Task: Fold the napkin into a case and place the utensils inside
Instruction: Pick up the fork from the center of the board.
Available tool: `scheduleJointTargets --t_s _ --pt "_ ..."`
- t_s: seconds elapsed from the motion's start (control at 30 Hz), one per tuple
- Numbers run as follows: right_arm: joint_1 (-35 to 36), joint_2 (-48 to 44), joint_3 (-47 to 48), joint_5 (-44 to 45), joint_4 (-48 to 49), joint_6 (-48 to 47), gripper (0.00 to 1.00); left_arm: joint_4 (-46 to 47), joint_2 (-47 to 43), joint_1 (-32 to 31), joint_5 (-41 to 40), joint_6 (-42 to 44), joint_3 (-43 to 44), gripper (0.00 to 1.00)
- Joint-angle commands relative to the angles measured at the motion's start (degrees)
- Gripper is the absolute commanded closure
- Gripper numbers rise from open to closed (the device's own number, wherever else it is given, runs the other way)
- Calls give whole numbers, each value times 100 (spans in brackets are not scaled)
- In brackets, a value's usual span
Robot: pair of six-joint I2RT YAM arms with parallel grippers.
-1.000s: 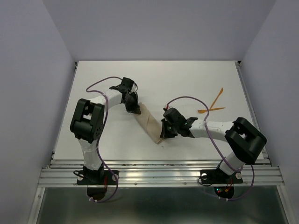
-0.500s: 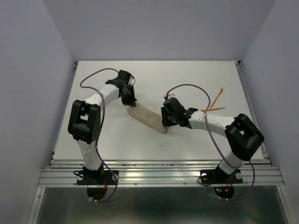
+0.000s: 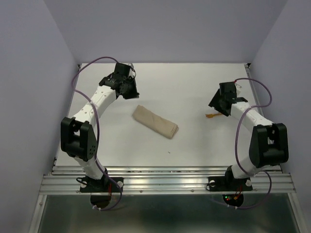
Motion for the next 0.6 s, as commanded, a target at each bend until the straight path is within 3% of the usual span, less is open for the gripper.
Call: scheduleJointTargets --t_s 0.0,0.17,0.57 --pt "-138 562 608 -9 -490 339 29 -61 -221 30 43 176 -7 90" --pt "-190 1073 1022 466 -825 787 26 -35 -221 30 192 220 -69 91" --pt "-243 1609 1031 731 -877 1104 27 -8 -194 30 324 334 -104 92"
